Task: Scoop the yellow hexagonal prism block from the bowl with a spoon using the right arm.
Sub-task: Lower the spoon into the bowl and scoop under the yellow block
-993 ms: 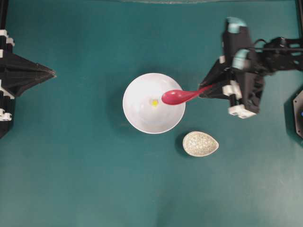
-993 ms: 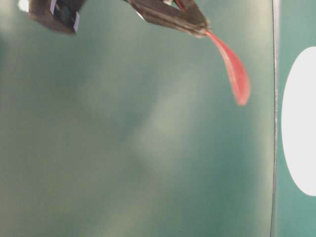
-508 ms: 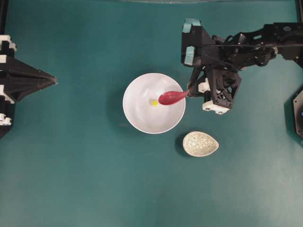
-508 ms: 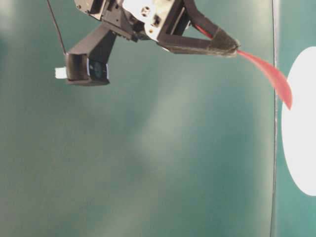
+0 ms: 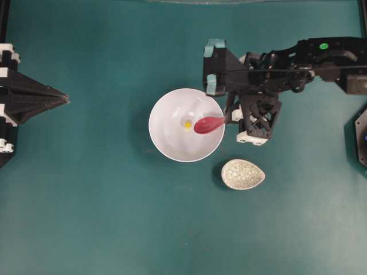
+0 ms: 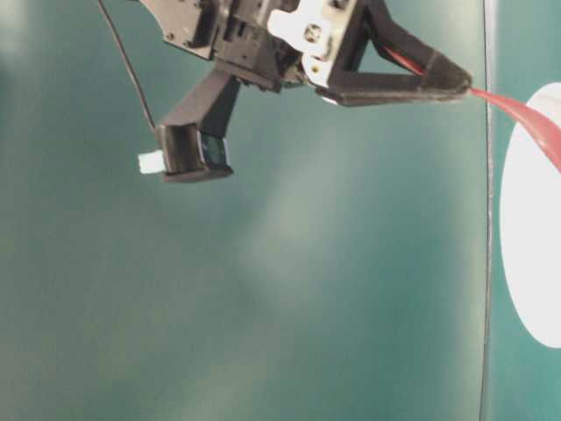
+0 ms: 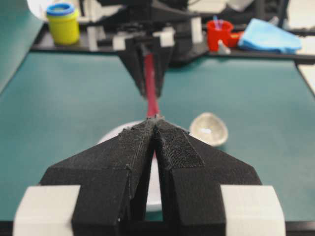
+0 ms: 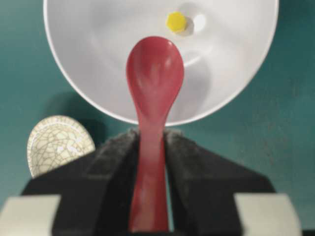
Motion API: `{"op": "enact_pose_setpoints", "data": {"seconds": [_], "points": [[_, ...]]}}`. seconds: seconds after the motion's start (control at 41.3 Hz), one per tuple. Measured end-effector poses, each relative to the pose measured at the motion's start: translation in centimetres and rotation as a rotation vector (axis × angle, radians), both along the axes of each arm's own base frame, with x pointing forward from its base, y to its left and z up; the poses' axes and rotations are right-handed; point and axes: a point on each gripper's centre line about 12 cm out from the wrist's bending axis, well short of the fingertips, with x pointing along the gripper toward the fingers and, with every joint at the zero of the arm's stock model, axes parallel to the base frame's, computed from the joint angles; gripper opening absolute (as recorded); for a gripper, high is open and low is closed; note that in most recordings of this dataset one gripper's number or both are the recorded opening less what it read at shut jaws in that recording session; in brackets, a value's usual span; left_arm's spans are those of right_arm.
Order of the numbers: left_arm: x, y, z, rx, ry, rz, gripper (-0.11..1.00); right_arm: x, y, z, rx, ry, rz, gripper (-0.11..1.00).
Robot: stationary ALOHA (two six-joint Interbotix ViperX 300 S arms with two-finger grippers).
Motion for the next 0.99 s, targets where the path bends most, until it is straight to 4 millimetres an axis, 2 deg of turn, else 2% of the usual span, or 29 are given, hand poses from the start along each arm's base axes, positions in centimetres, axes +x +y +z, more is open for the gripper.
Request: {"op": "enact_pose_setpoints", "data": {"seconds": [0.194,0.993], "points": [[0.0,0.0,0.0,0.001,0.003,0.0,0.04,0.6,0.3,-0.7,0.003,0.02,0.011,0.25],[0.0,0.0,0.0,0.0,0.002,0.0,0.04,2.6,-0.6,-2.9,-0.043,0.093,0.038,0.25]]}}
